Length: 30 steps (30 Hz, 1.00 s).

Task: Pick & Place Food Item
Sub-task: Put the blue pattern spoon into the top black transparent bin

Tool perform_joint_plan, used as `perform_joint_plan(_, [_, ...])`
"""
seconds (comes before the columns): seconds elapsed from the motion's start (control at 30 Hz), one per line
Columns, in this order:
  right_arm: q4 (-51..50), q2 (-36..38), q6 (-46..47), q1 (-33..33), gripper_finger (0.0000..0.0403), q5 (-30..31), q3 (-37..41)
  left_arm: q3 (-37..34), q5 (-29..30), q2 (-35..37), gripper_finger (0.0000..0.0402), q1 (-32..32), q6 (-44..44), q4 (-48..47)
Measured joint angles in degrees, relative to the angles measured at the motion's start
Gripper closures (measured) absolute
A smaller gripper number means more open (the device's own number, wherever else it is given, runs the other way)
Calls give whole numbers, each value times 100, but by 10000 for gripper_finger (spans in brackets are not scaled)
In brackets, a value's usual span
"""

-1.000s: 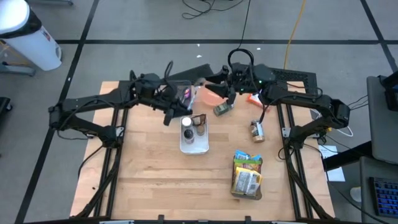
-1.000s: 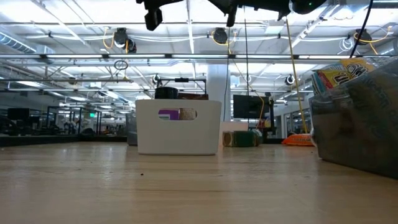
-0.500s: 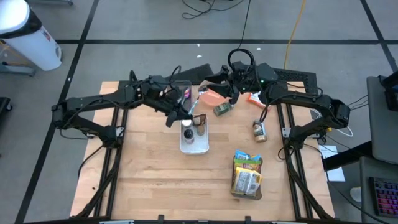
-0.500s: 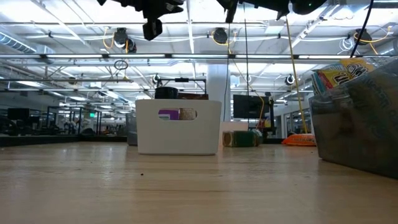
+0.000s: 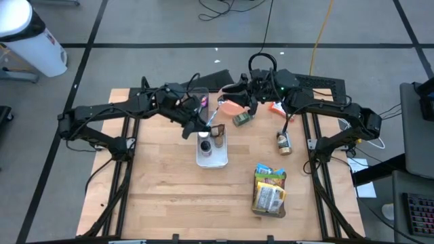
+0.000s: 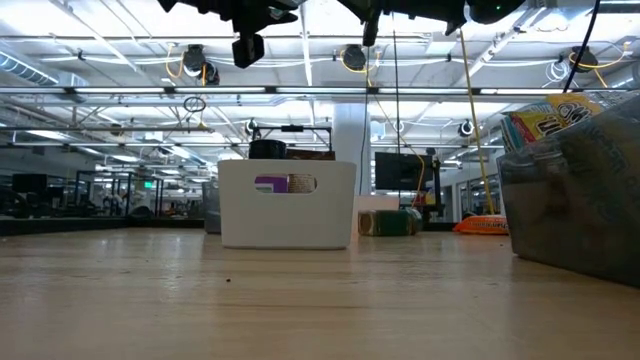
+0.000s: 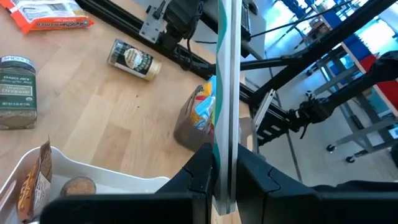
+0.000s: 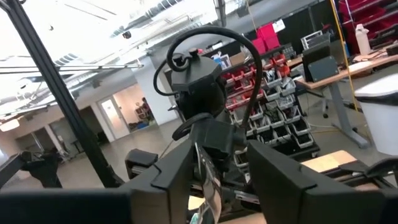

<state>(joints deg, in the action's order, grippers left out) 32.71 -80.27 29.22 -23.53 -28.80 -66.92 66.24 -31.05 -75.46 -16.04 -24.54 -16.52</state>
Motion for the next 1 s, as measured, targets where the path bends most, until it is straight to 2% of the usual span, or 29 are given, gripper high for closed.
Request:
perform_joint_plan(0.2, [-40,0,-130,0,308,7,0,0,2,0,362,-1,-3,-3])
perform_joint_plan(0.4, [-105,0,-383,0,391,31,0,0,-3,0,362,-4,-99,15])
perform_joint_plan(0.77, [-124,-4,-428,-2,401,216,0,4,-97,4,289,5,26,339])
perform_joint_plan(1.0, [-124,-2,-343,-2,402,296,0,4,131,4,249,-112,84,604])
